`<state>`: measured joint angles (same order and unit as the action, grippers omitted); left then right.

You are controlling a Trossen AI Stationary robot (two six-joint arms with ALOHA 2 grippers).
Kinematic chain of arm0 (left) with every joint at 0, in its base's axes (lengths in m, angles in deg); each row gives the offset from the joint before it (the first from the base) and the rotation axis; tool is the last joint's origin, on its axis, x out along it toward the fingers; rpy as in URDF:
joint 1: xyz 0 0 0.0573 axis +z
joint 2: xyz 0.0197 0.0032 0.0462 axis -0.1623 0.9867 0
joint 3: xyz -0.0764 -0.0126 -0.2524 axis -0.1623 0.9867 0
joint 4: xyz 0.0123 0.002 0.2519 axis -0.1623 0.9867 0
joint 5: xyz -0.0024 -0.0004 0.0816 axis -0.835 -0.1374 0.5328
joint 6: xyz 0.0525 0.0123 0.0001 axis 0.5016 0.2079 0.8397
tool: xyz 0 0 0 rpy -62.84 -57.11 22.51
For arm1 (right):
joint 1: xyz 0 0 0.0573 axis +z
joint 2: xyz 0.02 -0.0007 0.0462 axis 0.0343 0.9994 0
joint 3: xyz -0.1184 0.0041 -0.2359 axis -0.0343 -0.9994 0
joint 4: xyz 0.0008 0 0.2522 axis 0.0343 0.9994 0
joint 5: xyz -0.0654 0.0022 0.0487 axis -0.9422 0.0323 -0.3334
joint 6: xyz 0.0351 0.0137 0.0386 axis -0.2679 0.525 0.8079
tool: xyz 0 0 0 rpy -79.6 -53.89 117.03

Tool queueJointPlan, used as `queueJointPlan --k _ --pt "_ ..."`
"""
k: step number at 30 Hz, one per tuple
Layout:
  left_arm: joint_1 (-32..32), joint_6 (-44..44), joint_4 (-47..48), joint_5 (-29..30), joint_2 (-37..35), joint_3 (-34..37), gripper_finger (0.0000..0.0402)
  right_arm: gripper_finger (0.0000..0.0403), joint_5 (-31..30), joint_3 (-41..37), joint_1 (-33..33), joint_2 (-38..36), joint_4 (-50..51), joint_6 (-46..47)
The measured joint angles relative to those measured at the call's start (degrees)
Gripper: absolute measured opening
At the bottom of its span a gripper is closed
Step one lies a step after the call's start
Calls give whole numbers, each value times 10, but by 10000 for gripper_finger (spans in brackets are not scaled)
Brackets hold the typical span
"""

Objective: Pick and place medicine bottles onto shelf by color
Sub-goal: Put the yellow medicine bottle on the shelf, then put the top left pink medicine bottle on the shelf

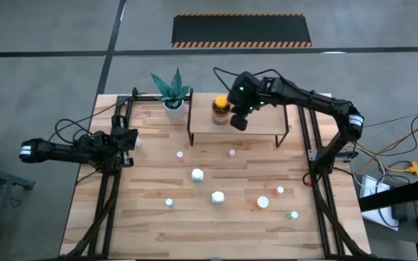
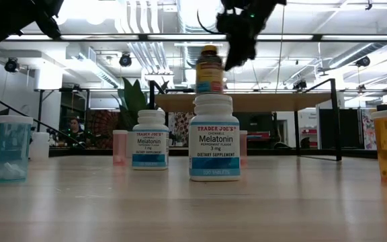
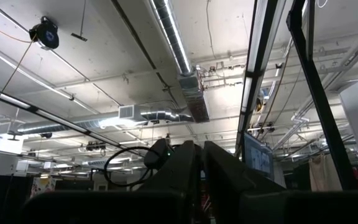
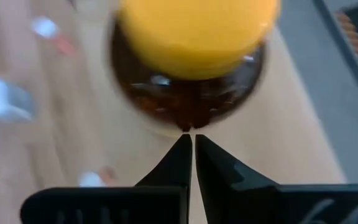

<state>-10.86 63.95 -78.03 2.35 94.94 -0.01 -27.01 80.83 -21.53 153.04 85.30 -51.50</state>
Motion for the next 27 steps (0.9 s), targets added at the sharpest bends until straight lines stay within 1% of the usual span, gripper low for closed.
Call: queueJointPlan --k 3,8,16,23,27 --pt "0 0 0 0 0 0 19 13 20 7 5 19 -39 0" --pt "0 0 0 0 0 0 19 13 20 29 8 49 -51 -15" --pt "0 0 0 0 0 0 19 13 21 43 10 88 -92 -35" --pt "0 0 0 0 0 0 19 13 22 44 16 93 -101 -40" --pt "0 0 -1 0 0 0 19 12 20 43 19 67 -80 -40"
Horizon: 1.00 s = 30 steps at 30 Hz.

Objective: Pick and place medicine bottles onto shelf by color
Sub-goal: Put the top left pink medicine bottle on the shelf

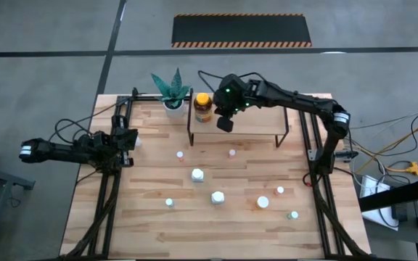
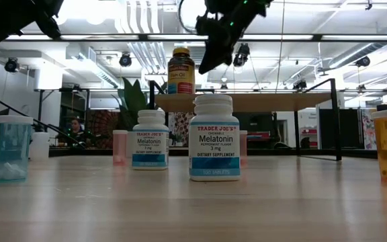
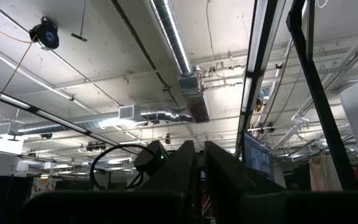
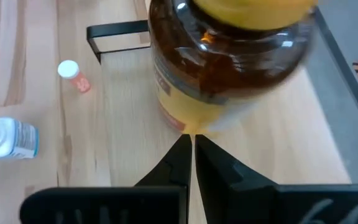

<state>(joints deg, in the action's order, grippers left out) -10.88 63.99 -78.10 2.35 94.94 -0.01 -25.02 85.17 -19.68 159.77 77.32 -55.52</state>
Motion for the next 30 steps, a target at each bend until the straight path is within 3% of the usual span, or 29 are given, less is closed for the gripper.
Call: queueJointPlan --k 4,8,21,30 --pt "0 -13 0 0 0 0 19 9 -1 -36 16 -59 5 8" --pt "0 -15 0 -6 2 -2 19 9 0 -127 52 -139 -36 37" --pt "0 -47 0 -16 5 -12 19 9 -2 -481 215 -408 -266 94" --pt "0 -154 0 -32 57 -44 19 9 -2 -647 283 -509 -433 66"
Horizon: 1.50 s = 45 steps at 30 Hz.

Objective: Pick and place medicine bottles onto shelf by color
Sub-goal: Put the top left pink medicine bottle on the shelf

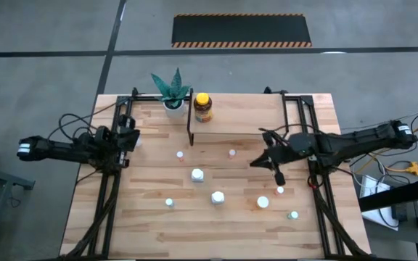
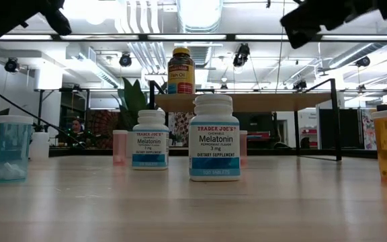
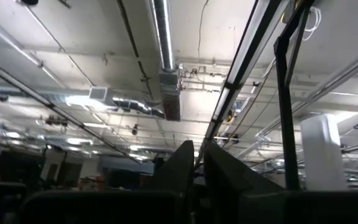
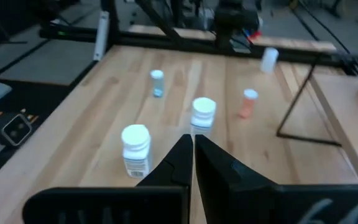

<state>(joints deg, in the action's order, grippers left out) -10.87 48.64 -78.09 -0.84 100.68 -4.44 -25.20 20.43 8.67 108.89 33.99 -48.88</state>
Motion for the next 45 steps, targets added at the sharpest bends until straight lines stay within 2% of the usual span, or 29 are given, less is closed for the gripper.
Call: queueJointPlan --k 4,8,17,21,23,28,34,40,45 --pt "0 -69 0 0 35 -37 19 9 1 -56 11 -26 -68 -25" --pt "-5 -100 1 -1 72 -85 19 9 2 -111 11 -40 -142 -40" --pt "-50 -102 24 -1 188 -190 19 9 7 -213 11 -63 -293 -62" --pt "-77 -103 35 8 251 -241 19 9 7 -233 11 -77 -311 -82" --pt "-88 -118 57 36 273 -270 19 9 8 -234 11 -84 -309 -91" --pt "-109 -173 236 124 316 -361 19 9 8 -234 10 -93 -309 -101" --pt "-120 -249 535 200 358 -509 19 9 8 -232 10 -106 -308 -101" --pt "-121 -371 841 212 417 -658 19 9 7 -232 10 -131 -304 -115" --pt "-121 -526 1106 181 470 -759 19 9 7 -232 10 -163 -295 -115"
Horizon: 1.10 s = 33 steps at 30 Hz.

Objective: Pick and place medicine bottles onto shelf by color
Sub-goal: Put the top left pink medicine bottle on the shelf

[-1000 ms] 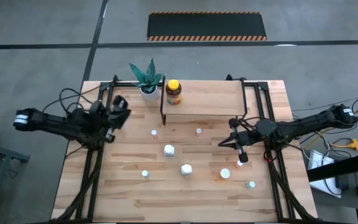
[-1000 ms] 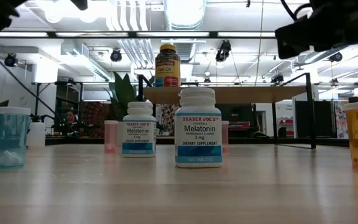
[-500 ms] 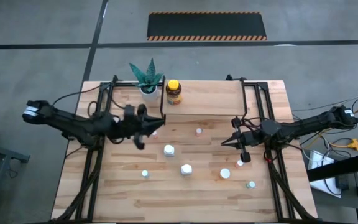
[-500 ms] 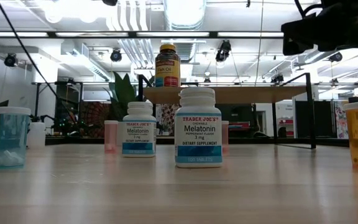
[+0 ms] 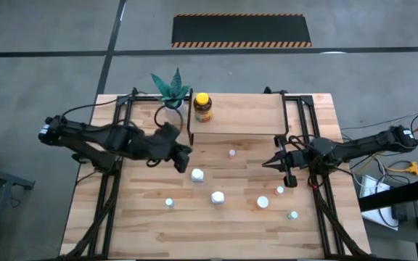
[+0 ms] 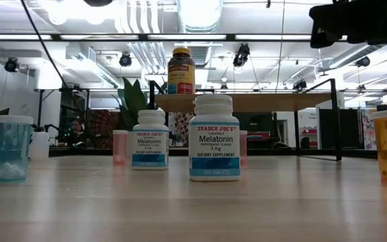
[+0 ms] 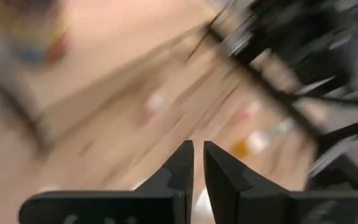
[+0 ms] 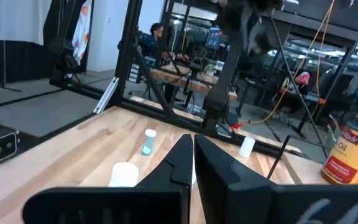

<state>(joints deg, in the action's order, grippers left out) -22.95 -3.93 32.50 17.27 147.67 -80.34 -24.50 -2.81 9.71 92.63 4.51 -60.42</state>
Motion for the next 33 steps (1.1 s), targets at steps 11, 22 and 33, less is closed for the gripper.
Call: queueJointPlan --k 11,22,33 --pt "8 -5 259 -61 85 -13 27 9 0 0 0 -47 77 55" --pt "28 254 190 -12 131 65 153 9 55 0 0 -49 90 76" --pt "68 348 4 0 109 206 191 9 55 -2 0 -49 93 82"
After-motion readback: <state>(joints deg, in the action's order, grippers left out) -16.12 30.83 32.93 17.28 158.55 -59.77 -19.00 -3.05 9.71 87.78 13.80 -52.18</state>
